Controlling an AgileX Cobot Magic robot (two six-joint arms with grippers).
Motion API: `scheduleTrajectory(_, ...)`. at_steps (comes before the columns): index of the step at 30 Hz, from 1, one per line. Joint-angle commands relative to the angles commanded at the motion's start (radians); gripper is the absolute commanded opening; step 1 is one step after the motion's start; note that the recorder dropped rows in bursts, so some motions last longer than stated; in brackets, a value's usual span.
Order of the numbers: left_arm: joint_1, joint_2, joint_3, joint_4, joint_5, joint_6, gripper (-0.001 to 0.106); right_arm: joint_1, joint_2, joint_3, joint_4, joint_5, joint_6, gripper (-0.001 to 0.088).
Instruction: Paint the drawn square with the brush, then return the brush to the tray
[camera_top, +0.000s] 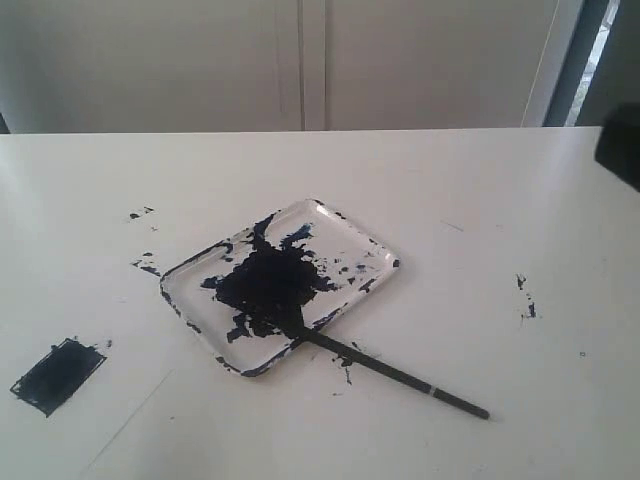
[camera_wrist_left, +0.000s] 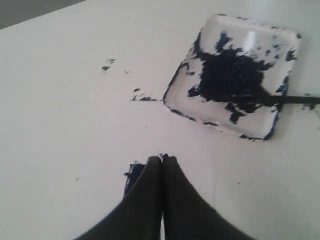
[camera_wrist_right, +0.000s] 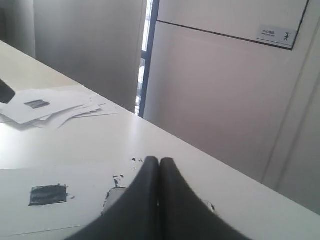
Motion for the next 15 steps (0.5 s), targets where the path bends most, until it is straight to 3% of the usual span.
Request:
scheduleTrajectory(2,0.0,-0.032,0.048,-0.122,-0.004,0.118,0.0,0.0,-0.017,0.069,0.0,-0.043,0.0,0.0)
scheduleTrajectory(8,0.0,-0.082,0.231,-0.268,-0.082,0.289,0.0,0.0,-0.015,0.202,0.0,-0.073,0.027,0.0)
scheduleTrajectory(9,0.0,-0.084,0.3,-0.305,-0.14,0.357,0.0,0.0,-0.015,0.223,-0.004,-0.032,0.027,0.0)
scheduleTrajectory(11,0.0,-0.084,0.377,-0.316,-0.2,0.368,0.0,0.0,-0.015,0.231,-0.037,0.075,0.022,0.0)
scheduleTrajectory(15,0.0,-0.084,0.406,-0.332,-0.193,0.368,0.0,0.0,-0.015,0.231,-0.031,0.132,0.026,0.0)
